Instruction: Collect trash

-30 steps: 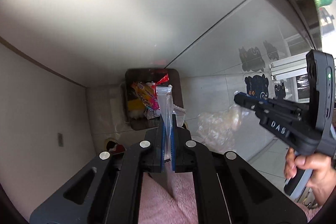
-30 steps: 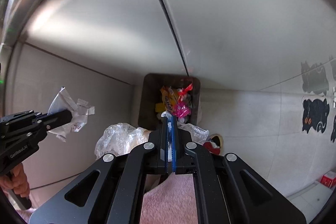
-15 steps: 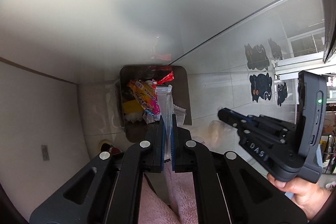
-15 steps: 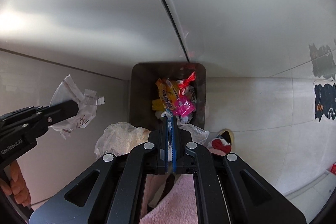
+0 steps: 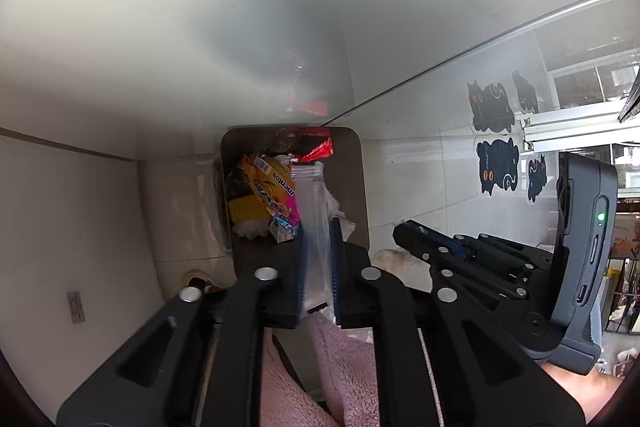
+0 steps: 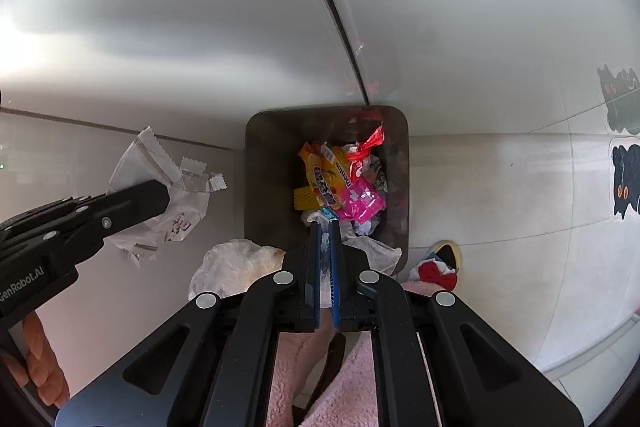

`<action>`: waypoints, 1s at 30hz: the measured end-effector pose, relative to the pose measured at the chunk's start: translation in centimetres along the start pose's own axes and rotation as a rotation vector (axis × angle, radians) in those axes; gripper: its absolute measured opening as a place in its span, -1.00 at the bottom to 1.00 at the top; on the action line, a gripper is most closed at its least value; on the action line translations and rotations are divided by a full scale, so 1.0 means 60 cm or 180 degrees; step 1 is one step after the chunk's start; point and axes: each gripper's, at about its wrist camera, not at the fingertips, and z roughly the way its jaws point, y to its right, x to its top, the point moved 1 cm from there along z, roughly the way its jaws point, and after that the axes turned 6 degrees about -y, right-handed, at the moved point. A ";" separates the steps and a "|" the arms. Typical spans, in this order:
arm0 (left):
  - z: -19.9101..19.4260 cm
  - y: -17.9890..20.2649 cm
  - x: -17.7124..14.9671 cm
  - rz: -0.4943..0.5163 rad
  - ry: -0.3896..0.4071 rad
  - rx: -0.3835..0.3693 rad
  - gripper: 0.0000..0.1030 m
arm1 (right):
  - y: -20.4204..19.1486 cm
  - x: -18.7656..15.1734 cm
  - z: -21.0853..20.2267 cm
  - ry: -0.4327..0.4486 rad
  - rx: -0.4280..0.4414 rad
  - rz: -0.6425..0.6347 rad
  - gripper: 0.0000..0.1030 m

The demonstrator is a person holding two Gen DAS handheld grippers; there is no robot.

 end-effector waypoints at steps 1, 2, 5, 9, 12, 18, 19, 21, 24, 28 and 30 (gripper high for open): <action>0.000 0.002 0.000 0.0012 0.0010 0.0011 -0.77 | 0.000 0.000 0.000 -0.0008 -0.0006 0.0003 -0.84; -0.002 0.004 0.000 0.0025 0.0017 0.0026 -0.75 | -0.001 0.000 0.003 -0.0011 -0.0017 -0.0001 -0.83; -0.005 0.004 0.000 0.0005 0.0052 0.0060 -0.69 | -0.002 0.001 0.002 0.0015 -0.0030 -0.0010 -0.16; -0.011 0.003 0.001 -0.0024 0.0089 0.0096 -0.22 | -0.002 0.003 -0.004 0.0079 -0.0072 -0.0011 0.07; -0.017 0.004 0.001 -0.0038 0.0120 0.0150 0.12 | 0.000 0.004 -0.009 0.0103 -0.0116 -0.0009 0.25; -0.048 0.004 -0.002 -0.0056 0.0240 0.0241 0.53 | 0.009 -0.003 -0.024 0.0135 -0.0295 -0.0024 0.88; -0.055 0.004 -0.003 -0.0055 0.0254 0.0244 0.56 | 0.012 -0.004 -0.027 0.0135 -0.0299 -0.0017 0.93; -0.070 0.006 -0.006 -0.0055 0.0292 0.0260 0.70 | 0.014 -0.006 -0.038 0.0135 -0.0288 -0.0022 0.93; -0.105 0.010 -0.013 -0.0080 0.0374 0.0235 0.84 | 0.011 -0.008 -0.058 0.0147 -0.0281 -0.0072 0.93; -0.164 0.022 -0.034 -0.0111 0.0482 0.0231 0.84 | -0.005 -0.019 -0.109 0.0181 -0.0275 -0.0196 0.93; -0.198 0.034 -0.052 -0.0095 0.0541 0.0221 0.84 | -0.015 -0.027 -0.137 0.0203 -0.0299 -0.0266 0.94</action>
